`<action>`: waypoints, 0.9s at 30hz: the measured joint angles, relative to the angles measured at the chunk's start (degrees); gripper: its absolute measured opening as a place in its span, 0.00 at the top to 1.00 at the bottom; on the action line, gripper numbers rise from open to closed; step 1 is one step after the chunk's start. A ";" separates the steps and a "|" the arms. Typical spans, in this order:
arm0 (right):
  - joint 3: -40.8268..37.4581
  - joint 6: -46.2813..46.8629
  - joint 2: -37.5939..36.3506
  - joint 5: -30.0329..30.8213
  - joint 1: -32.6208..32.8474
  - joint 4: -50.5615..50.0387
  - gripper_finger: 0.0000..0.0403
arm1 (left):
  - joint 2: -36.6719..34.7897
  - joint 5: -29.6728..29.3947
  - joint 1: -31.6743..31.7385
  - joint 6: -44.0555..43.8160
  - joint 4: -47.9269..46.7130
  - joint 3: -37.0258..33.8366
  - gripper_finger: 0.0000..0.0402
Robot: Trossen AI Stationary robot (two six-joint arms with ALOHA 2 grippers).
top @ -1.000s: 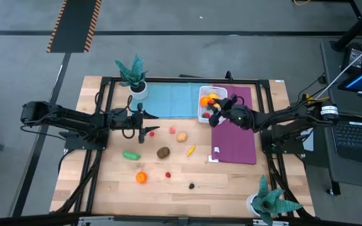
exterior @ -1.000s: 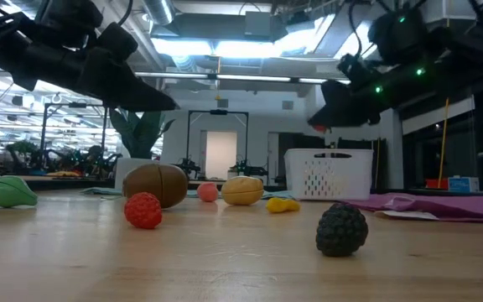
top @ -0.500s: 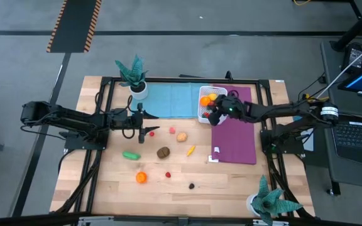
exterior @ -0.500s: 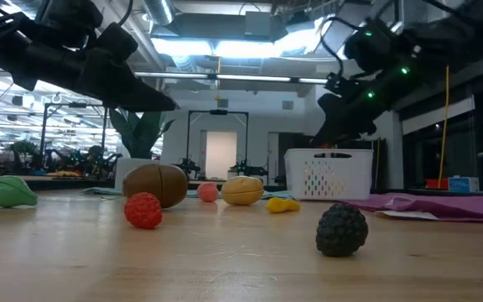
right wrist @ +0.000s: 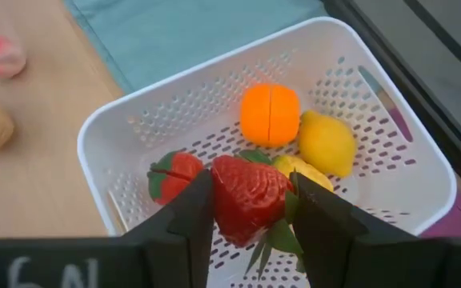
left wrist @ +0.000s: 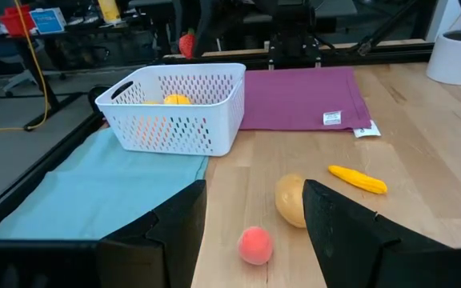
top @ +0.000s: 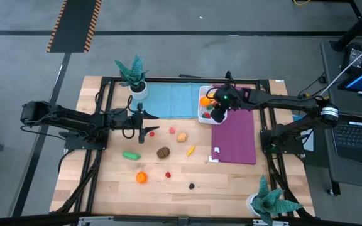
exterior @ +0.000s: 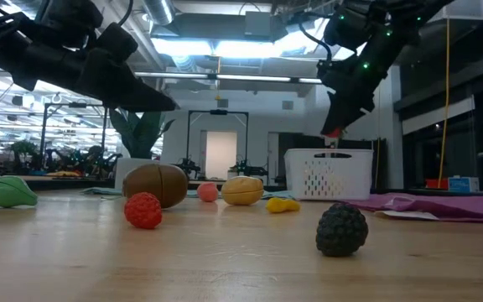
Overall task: Pick and placing Produce into tupperware
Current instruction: Put the red strawberry into the white container
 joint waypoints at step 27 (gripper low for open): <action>0.00 -0.57 11.90 0.01 -0.83 3.64 0.65 | -0.02 0.00 -0.11 -0.09 -1.47 0.01 0.50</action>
